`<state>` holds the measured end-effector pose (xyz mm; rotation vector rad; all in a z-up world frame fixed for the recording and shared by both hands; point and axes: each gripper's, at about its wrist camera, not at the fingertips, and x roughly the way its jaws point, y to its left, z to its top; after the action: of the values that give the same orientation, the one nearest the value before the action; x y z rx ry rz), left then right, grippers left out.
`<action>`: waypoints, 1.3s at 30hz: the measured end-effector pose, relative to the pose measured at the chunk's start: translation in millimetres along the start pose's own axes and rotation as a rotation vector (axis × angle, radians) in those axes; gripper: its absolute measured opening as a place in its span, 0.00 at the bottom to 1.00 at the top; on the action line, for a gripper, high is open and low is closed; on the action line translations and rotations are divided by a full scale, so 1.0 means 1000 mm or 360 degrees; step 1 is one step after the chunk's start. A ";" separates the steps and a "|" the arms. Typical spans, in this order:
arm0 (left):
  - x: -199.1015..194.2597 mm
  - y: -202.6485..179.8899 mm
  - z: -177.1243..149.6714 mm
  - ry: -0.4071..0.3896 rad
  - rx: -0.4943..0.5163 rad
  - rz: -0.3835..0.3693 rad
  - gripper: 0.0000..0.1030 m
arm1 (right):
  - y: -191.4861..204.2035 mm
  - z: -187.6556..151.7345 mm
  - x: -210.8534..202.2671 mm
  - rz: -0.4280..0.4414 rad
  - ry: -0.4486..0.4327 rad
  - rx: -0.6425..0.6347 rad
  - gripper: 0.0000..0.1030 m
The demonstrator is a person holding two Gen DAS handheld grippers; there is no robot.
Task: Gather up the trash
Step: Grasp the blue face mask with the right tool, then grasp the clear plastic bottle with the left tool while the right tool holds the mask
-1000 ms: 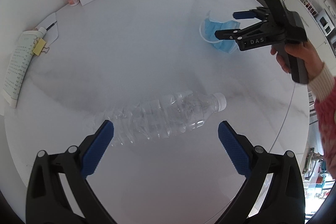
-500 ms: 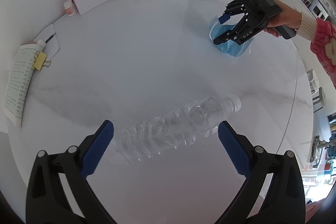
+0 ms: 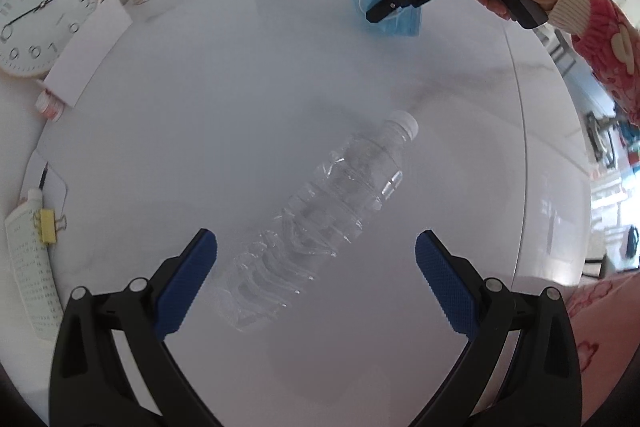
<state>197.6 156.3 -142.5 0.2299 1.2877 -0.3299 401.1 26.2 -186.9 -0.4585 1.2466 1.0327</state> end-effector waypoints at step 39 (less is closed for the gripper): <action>0.060 -0.014 -0.004 0.0273 0.1129 -0.0566 0.65 | 0.270 -0.193 -0.090 -0.0229 -0.0729 0.1634 0.18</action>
<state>203.5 137.5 -201.3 0.6411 1.3384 -1.0925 71.8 -23.4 -99.8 0.4579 1.1319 0.2478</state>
